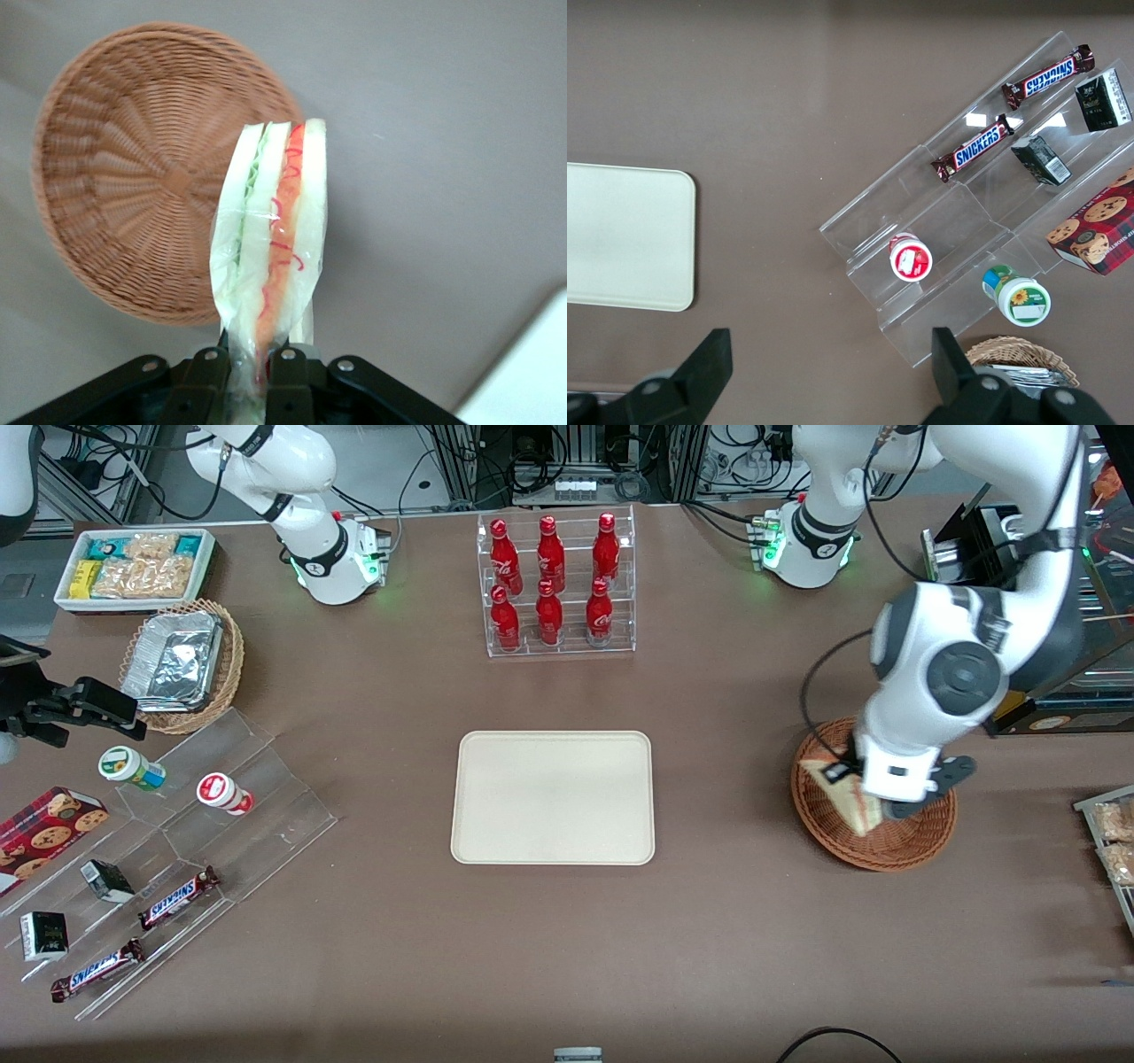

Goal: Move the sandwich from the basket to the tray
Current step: 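Lift the sandwich and carry it with the left gripper over the tray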

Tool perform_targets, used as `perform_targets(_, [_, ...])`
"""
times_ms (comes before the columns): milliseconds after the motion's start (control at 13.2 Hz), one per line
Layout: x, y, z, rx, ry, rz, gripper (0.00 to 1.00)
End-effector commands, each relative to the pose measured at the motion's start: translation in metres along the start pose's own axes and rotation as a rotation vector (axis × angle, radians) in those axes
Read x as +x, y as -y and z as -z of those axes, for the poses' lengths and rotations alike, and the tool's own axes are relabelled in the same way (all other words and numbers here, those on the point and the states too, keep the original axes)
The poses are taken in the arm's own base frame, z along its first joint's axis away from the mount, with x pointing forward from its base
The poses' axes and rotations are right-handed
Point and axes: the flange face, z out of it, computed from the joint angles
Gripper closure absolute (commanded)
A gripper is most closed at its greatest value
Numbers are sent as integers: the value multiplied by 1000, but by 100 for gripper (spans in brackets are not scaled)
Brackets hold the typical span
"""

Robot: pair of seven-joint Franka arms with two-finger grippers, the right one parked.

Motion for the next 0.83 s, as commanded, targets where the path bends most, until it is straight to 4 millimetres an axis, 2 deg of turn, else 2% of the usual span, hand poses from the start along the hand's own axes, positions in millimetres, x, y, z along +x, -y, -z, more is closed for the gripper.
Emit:
perform_targets(0, [-45, -58, 2, 17, -22, -126, 91])
perform_targets(75, [-63, -82, -4, 24, -26, -175, 91])
perform_targets(302, [-103, -151, -9, 4, -56, -268, 90])
perform_targets(528, [-145, -213, -41, 11, -71, -357, 89])
perform_targets(679, [-154, -230, -60, -3, -79, -352, 89])
perform_targets(755, [-167, -242, -65, -32, -104, -378, 89])
